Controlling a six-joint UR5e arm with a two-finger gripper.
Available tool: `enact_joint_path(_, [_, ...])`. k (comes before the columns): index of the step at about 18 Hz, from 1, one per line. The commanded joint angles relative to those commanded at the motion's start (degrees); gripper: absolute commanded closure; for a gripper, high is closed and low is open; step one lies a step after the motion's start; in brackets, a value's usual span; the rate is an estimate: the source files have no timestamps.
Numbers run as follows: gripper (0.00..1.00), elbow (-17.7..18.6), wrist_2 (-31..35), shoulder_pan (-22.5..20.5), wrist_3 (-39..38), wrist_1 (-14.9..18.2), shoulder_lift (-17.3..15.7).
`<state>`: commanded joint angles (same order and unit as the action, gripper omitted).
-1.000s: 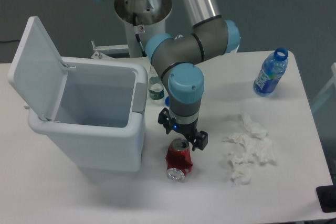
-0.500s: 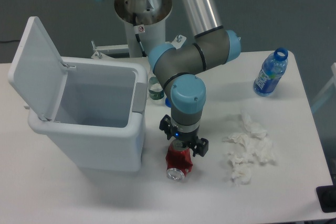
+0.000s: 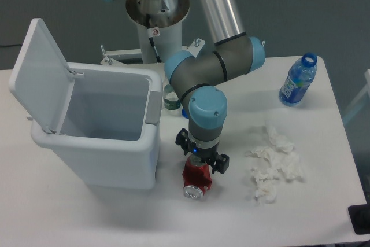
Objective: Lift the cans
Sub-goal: 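Close the gripper around the crushed red can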
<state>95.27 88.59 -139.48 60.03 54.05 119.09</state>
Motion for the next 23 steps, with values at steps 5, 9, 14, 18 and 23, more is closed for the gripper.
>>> enact_joint_path(5, [0.00, 0.0, 0.0, 0.0, -0.3, 0.0, 0.1])
enact_joint_path(9, [0.00, -0.1, 0.0, 0.1, -0.3, -0.1, 0.4])
enact_joint_path(14, [0.16, -0.2, 0.0, 0.1, -0.3, -0.1, 0.5])
enact_joint_path(18, [0.24, -0.4, 0.0, 0.1, -0.2, 0.0, 0.5])
enact_joint_path(23, [0.37, -0.5, 0.0, 0.0, -0.2, 0.0, 0.4])
